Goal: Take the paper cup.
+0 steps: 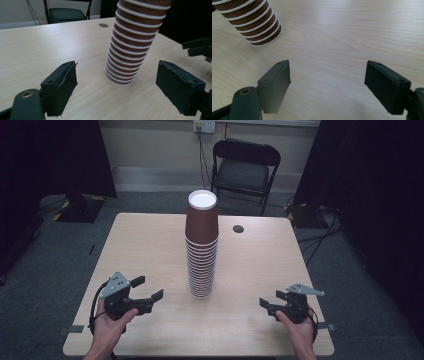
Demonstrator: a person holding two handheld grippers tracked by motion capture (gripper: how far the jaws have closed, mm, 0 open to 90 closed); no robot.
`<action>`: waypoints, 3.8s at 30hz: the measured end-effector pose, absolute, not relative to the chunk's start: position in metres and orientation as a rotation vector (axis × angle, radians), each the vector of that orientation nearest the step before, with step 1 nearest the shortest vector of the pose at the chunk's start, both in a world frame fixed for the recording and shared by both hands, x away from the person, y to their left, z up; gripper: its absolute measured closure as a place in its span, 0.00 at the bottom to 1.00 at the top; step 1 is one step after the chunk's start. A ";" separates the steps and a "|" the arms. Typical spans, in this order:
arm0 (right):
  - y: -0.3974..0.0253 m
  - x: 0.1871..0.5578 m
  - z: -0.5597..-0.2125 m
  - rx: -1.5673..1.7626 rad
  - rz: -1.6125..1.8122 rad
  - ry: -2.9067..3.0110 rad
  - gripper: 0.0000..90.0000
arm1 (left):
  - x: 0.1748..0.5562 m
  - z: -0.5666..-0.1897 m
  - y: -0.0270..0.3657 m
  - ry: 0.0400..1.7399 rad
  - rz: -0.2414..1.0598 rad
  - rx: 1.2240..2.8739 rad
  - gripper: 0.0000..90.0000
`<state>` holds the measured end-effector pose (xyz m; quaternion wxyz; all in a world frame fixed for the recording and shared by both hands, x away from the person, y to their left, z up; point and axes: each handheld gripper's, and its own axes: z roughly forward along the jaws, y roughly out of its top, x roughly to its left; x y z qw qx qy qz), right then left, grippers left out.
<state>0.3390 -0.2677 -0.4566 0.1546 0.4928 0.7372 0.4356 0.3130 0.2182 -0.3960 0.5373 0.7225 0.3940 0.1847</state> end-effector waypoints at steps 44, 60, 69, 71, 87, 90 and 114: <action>-0.265 0.339 -0.458 1.374 1.278 2.151 0.23 | 0.375 -0.279 0.158 0.691 0.401 1.631 0.17; -0.266 0.341 -0.460 1.382 1.293 2.152 0.23 | 0.399 -0.240 0.131 0.620 0.408 1.654 0.17; -0.269 0.342 -0.461 1.396 1.295 2.146 0.24 | 0.416 -0.235 0.116 0.624 0.394 1.689 0.16; -0.269 0.342 -0.461 1.399 1.295 2.146 0.24 | 0.419 -0.236 0.113 0.629 0.391 1.703 0.15; -0.268 0.342 -0.463 1.397 1.303 2.167 0.26 | 0.427 -0.249 0.092 0.647 0.446 1.788 0.12; -0.269 0.341 -0.462 1.400 1.304 2.163 0.26 | 0.429 -0.253 0.092 0.658 0.428 1.788 0.11; -0.269 0.341 -0.463 1.411 1.292 2.162 0.26 | 0.430 -0.254 0.092 0.657 0.428 1.774 0.13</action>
